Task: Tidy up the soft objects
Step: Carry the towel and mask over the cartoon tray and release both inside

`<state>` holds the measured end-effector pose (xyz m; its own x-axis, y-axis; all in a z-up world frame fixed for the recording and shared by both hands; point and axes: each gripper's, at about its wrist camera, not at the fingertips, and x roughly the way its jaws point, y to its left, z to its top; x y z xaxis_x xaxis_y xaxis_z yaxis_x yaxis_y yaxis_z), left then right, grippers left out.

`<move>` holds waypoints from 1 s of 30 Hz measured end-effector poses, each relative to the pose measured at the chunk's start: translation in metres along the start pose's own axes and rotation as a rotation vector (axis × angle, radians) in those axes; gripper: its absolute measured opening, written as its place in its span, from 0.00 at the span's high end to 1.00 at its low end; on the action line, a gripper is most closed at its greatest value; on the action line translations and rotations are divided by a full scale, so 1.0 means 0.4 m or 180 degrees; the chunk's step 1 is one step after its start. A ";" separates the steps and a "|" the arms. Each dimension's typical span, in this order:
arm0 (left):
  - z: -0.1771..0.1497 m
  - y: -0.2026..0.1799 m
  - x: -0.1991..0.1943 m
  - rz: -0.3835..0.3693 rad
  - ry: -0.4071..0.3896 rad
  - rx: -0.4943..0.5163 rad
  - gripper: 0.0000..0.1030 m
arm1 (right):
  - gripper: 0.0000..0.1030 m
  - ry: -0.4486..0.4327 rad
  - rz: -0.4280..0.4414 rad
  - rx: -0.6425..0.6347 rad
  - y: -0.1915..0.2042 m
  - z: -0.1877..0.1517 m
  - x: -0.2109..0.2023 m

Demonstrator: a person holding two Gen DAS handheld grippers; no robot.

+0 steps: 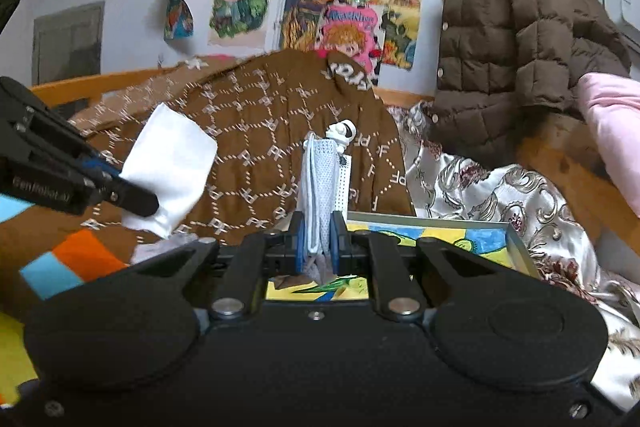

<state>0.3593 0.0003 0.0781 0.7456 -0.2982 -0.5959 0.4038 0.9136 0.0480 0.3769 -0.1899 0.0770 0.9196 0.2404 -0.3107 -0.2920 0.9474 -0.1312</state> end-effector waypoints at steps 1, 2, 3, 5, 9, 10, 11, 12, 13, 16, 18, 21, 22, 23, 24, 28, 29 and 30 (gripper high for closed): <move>0.002 0.003 0.024 -0.0021 0.0003 -0.0021 0.95 | 0.94 0.0048 -0.0005 0.0005 -0.009 0.002 0.027; 0.004 0.005 0.049 -0.0048 0.0009 -0.0034 0.95 | 0.94 0.0092 -0.0013 0.0011 -0.020 0.006 0.050; 0.007 0.005 0.078 -0.0080 0.0013 -0.0047 0.95 | 0.94 0.0146 -0.0027 0.0009 -0.032 0.008 0.067; 0.006 0.003 0.129 -0.0144 0.0027 -0.0070 0.95 | 0.94 0.0247 -0.0058 0.0009 -0.033 0.004 0.085; 0.013 0.003 0.228 -0.0339 0.0121 -0.0424 0.95 | 0.93 0.0506 -0.0050 0.0198 -0.078 0.000 0.148; 0.016 0.000 0.248 -0.0383 0.0128 -0.0498 0.95 | 0.93 0.0557 -0.0058 0.0263 -0.088 -0.001 0.167; 0.015 -0.004 0.261 -0.0419 0.0123 -0.0525 0.95 | 0.93 0.0612 -0.0072 0.0319 -0.097 -0.004 0.185; 0.016 -0.008 0.275 -0.0458 0.0123 -0.0531 0.95 | 0.93 0.0666 -0.0083 0.0361 -0.104 -0.002 0.212; 0.016 -0.012 0.289 -0.0485 0.0128 -0.0542 0.95 | 0.93 0.0708 -0.0110 0.0393 -0.114 -0.005 0.230; 0.013 -0.010 0.330 -0.0562 0.0182 -0.0665 0.95 | 0.93 0.0820 -0.0173 0.0458 -0.133 -0.026 0.260; 0.007 -0.010 0.354 -0.0586 0.0238 -0.0709 0.95 | 0.93 0.0878 -0.0196 0.0515 -0.156 -0.038 0.281; 0.002 -0.010 0.380 -0.0622 0.0318 -0.0758 0.95 | 0.93 0.0956 -0.0222 0.0588 -0.184 -0.072 0.303; 0.003 -0.011 0.388 -0.0643 0.0353 -0.0761 0.95 | 0.93 0.0975 -0.0233 0.0594 -0.191 -0.078 0.313; 0.003 -0.010 0.395 -0.0650 0.0382 -0.0764 0.95 | 0.92 0.0990 -0.0243 0.0598 -0.199 -0.090 0.314; 0.001 -0.011 0.403 -0.0655 0.0416 -0.0776 0.95 | 0.92 0.1008 -0.0249 0.0602 -0.203 -0.098 0.315; -0.009 -0.006 0.426 -0.0648 0.0558 -0.0859 0.94 | 0.91 0.1093 -0.0264 0.0602 -0.218 -0.131 0.332; -0.011 -0.007 0.428 -0.0641 0.0575 -0.0854 0.94 | 0.90 0.1109 -0.0270 0.0597 -0.220 -0.137 0.337; -0.012 -0.007 0.430 -0.0630 0.0600 -0.0848 0.93 | 0.90 0.1118 -0.0275 0.0596 -0.219 -0.140 0.338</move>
<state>0.4838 -0.0522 -0.0285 0.5465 -0.4427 -0.7109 0.3597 0.8907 -0.2780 0.5122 -0.2520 -0.0064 0.7835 0.1020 -0.6130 -0.1348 0.9908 -0.0075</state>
